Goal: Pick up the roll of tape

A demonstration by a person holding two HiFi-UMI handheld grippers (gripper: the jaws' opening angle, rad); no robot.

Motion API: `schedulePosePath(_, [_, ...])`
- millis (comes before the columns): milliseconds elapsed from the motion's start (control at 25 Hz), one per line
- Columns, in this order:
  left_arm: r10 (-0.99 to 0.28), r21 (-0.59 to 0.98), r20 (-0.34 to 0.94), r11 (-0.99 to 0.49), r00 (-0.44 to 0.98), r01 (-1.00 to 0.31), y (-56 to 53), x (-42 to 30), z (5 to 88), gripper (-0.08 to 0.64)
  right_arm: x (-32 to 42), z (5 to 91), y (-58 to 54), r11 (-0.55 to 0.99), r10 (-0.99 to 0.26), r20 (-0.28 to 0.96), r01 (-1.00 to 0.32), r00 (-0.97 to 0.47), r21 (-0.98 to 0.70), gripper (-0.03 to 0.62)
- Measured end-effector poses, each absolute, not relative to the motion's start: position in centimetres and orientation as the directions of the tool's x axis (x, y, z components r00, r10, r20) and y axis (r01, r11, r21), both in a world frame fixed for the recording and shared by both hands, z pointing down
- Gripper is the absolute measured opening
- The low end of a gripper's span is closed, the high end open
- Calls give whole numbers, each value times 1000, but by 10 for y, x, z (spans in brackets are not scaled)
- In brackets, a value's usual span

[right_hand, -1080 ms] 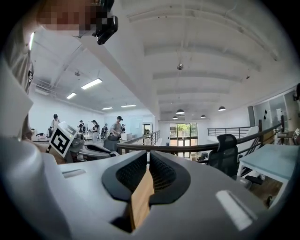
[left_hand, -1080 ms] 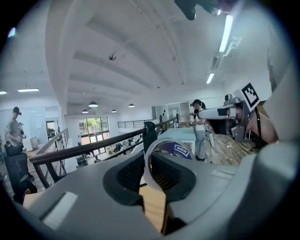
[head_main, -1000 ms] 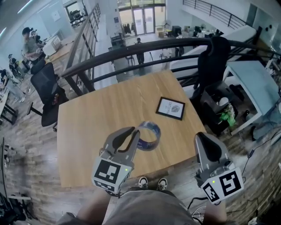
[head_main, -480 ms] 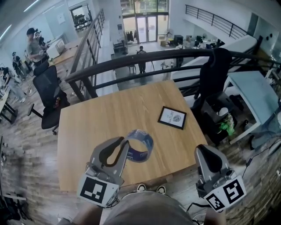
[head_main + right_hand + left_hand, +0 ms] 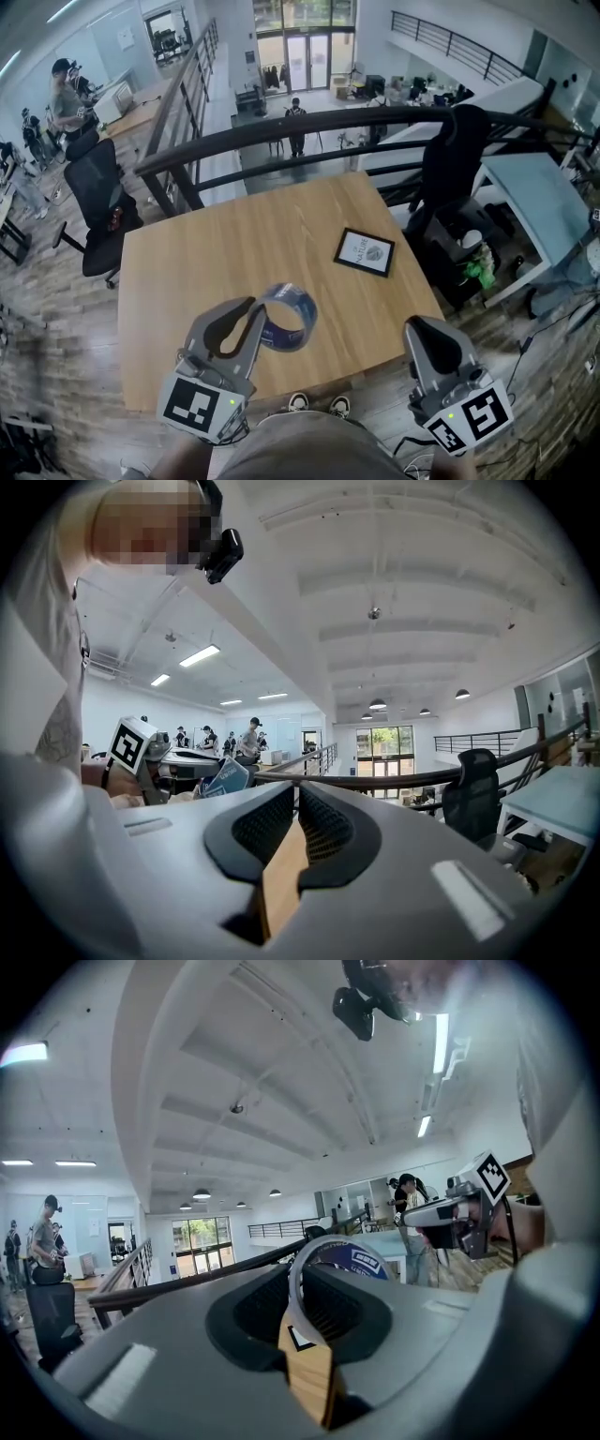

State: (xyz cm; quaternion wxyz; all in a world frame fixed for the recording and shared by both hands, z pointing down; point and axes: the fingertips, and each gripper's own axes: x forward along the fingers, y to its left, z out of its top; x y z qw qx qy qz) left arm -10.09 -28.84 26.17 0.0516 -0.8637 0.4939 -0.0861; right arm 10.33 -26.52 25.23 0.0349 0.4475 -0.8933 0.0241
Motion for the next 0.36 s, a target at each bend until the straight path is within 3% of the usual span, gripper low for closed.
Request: schedulePosePath(360, [-853,-171,105,-522,511,-836,-294,-104,262,49,99,260,-266,574,-812,106,-818,-573,-26,26])
